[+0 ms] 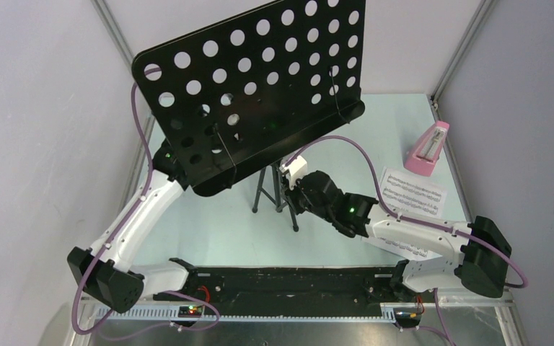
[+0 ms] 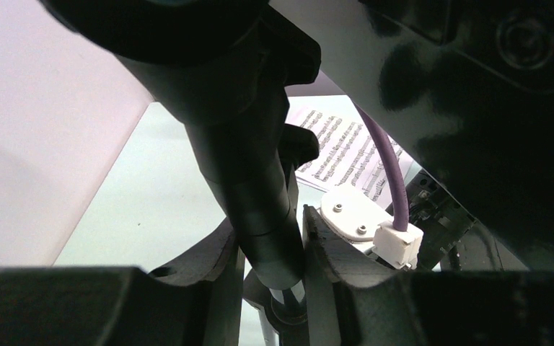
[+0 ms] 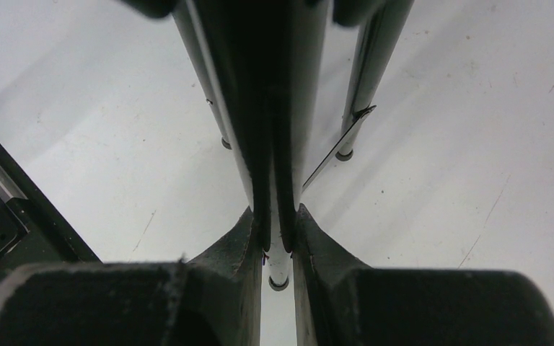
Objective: Set up the instrument practice props
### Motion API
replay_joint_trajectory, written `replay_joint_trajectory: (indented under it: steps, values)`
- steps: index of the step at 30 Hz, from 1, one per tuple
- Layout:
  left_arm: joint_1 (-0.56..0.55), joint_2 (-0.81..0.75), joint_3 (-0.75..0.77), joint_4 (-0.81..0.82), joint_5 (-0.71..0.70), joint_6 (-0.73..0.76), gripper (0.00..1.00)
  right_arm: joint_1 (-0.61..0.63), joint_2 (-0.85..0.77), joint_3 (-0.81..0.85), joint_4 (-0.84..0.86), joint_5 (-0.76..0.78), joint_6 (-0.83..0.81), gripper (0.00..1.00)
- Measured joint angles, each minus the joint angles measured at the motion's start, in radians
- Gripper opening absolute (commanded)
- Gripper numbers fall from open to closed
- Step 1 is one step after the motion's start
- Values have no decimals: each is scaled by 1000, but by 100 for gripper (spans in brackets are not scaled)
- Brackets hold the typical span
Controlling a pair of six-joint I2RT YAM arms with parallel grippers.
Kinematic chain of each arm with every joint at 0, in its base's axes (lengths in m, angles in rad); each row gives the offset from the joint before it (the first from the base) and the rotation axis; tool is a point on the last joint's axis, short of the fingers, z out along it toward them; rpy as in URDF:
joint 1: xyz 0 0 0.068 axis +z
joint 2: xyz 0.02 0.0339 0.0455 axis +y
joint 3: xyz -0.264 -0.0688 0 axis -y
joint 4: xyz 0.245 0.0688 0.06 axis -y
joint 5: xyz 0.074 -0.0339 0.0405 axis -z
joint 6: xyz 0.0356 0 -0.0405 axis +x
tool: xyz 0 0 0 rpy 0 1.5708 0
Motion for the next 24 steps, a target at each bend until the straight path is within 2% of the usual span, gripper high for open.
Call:
replay_joint_trajectory:
  steps: [1,5,14,24]
  values:
    - [0,-2,-3,4,-8,8,52,1,0,0,1,3,2,0]
    - [7,-9,-24,5,-44,21,62,2,-8,-5,-5,20,23,0]
    - [15,-10,-36,5,-66,26,73,8,-19,-11,-13,47,43,0]
    - [25,-43,-119,3,-105,26,76,37,0,9,-34,110,51,0]
